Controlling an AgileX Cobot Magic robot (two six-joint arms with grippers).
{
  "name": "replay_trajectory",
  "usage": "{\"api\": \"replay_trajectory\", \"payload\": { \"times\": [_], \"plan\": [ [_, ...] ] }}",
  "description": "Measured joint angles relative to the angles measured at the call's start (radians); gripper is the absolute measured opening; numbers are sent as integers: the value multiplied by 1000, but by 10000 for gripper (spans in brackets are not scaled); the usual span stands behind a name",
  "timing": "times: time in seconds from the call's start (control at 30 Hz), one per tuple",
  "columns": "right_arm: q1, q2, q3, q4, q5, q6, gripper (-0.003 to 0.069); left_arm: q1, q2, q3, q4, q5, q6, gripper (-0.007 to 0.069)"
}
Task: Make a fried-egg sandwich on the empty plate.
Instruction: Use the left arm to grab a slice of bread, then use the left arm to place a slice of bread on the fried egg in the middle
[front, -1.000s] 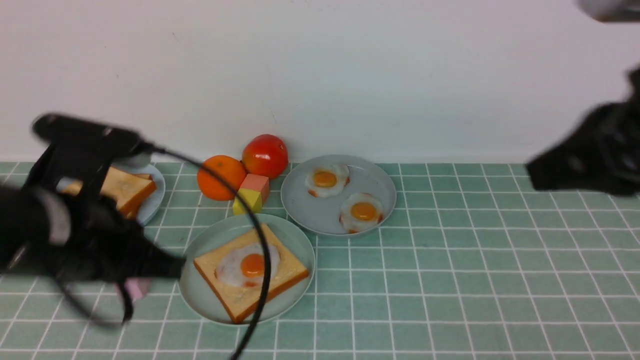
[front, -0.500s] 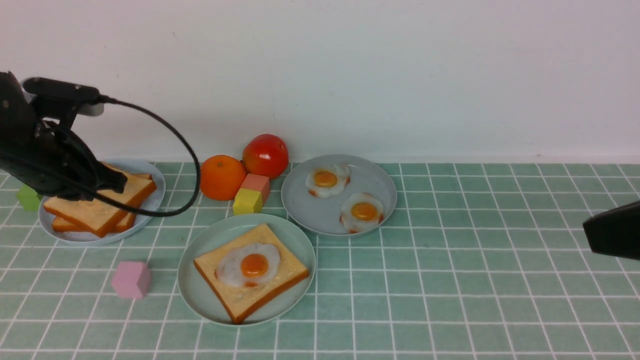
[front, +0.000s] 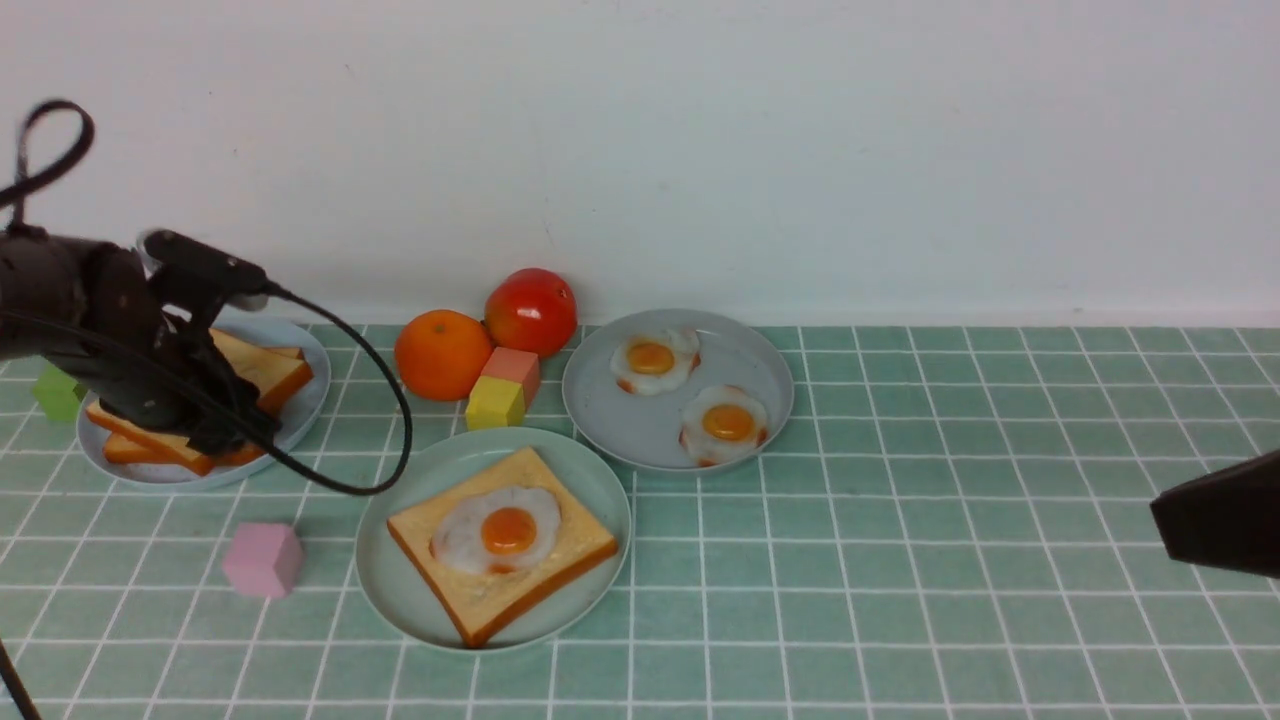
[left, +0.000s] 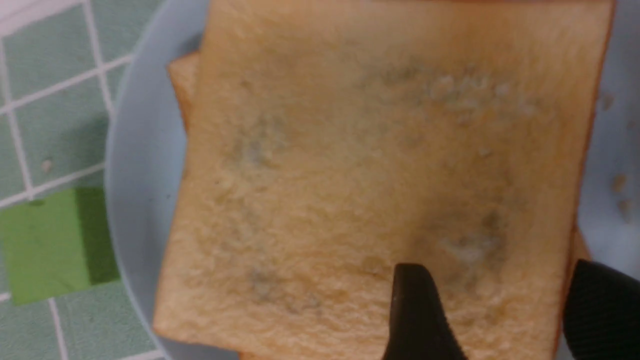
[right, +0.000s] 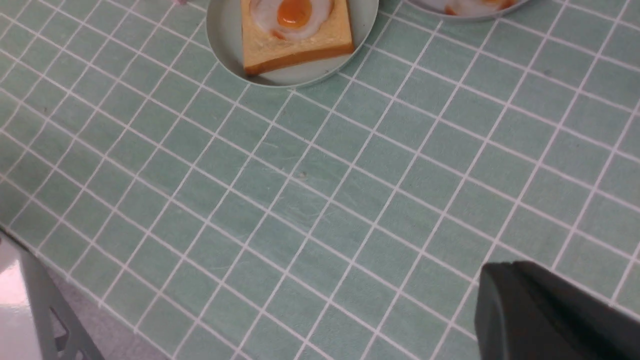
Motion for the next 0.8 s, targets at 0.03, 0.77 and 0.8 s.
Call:
{"api": "replay_trajectory", "payload": {
  "times": [0.03, 0.77, 0.8],
  "plan": [
    [0, 0, 2, 4, -1, 0, 15, 0, 5, -1, 8, -3, 1, 408],
    [0, 0, 5, 50, 0, -7, 37, -67, -174, -8, 37, 99, -3, 28],
    [0, 0, 5, 50, 0, -17, 38, -97, -206, -8, 23, 127, -8, 28]
  ]
}}
